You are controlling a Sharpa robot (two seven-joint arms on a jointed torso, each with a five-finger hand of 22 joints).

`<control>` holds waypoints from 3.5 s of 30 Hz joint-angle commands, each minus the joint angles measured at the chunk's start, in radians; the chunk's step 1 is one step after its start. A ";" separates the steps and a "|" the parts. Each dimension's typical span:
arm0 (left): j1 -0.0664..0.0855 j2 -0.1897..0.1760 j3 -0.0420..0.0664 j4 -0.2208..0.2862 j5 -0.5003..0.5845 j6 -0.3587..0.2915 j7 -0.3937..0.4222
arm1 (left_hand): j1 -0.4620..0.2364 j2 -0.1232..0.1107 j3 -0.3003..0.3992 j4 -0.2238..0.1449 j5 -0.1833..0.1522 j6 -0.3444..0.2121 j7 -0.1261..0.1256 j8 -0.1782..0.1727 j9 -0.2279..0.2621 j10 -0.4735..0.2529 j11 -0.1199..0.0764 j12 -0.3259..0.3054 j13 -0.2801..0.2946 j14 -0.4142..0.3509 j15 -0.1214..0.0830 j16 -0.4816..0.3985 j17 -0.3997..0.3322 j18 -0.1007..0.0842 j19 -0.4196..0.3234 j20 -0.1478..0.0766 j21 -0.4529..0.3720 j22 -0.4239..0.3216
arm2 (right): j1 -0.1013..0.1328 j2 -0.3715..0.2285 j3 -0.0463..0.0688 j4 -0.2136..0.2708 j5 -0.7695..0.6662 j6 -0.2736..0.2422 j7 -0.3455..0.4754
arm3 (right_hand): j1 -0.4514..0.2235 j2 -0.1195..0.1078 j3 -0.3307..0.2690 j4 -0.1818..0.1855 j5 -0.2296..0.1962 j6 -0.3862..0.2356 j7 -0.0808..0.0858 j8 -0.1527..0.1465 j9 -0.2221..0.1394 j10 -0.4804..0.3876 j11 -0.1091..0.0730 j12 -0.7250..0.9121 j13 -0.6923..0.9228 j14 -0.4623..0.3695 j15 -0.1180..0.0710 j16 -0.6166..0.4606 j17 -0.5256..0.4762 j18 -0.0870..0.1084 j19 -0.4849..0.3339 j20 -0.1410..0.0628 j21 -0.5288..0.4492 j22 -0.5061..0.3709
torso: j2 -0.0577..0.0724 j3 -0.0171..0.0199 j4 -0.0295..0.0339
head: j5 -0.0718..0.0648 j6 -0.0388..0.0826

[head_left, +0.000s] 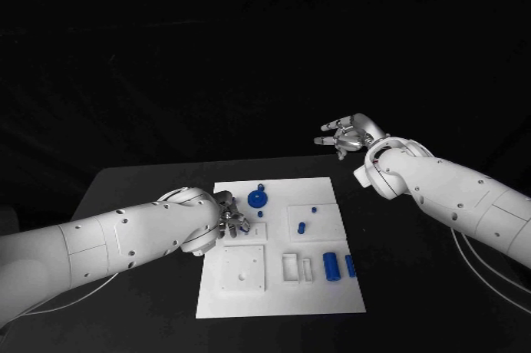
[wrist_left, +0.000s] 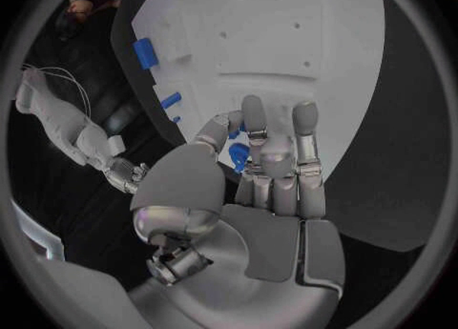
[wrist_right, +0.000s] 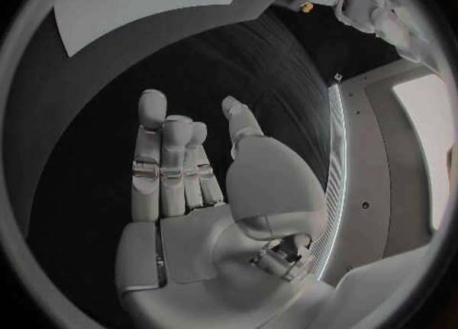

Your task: Assemble the parts on the task board

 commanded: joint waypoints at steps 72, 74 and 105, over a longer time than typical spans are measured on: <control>-0.003 0.033 0.002 -0.046 0.089 0.145 0.025 | 0.000 0.065 -0.001 0.063 -0.120 0.247 -0.135 0.002 -0.017 0.045 -0.013 0.065 0.025 0.035 0.009 0.056 0.087 -0.002 0.027 0.017 -0.058 0.033 | 0.000 0.026 0.001 -0.017 -0.002 0.049 -0.007 | -0.010 0.011 0.008 -0.023 0.003 0.007 0.002 0.002 0.001 -0.004 -0.001 0.010 -0.004 -0.005 -0.004 -0.003 -0.002 0.008 0.032 0.000 -0.008 -0.003 | 0.000 0.0004 0.0014 | -0.009 -0.011; -0.002 0.034 0.002 -0.046 0.092 0.146 0.027 | -0.002 0.066 -0.001 0.065 -0.122 0.248 -0.135 0.002 -0.017 0.045 -0.013 0.067 0.026 0.035 0.009 0.057 0.088 -0.001 0.027 0.018 -0.058 0.033 | 0.000 0.027 0.001 -0.019 -0.002 0.051 -0.008 | -0.010 0.011 0.008 -0.023 0.003 0.007 0.002 0.002 0.001 -0.004 -0.001 0.010 -0.004 -0.005 -0.004 -0.003 -0.002 0.008 0.032 0.000 -0.008 -0.003 | 0.000 0.0003 0.0015 | -0.009 -0.011; 0.007 0.066 0.003 -0.090 0.084 0.185 0.025 | -0.007 0.082 0.004 0.078 -0.155 0.252 -0.137 0.002 -0.007 0.045 -0.014 0.075 0.032 0.036 0.008 0.065 0.094 0.001 0.029 0.019 -0.057 0.033 | -0.003 0.036 0.001 -0.032 -0.005 0.067 -0.010 | -0.012 0.016 0.018 -0.043 0.011 0.005 0.003 0.002 0.001 -0.006 -0.001 0.009 -0.005 -0.006 -0.004 -0.003 -0.003 0.007 0.031 0.000 -0.009 -0.003 | 0.000 -0.0003 0.0002 | -0.018 -0.009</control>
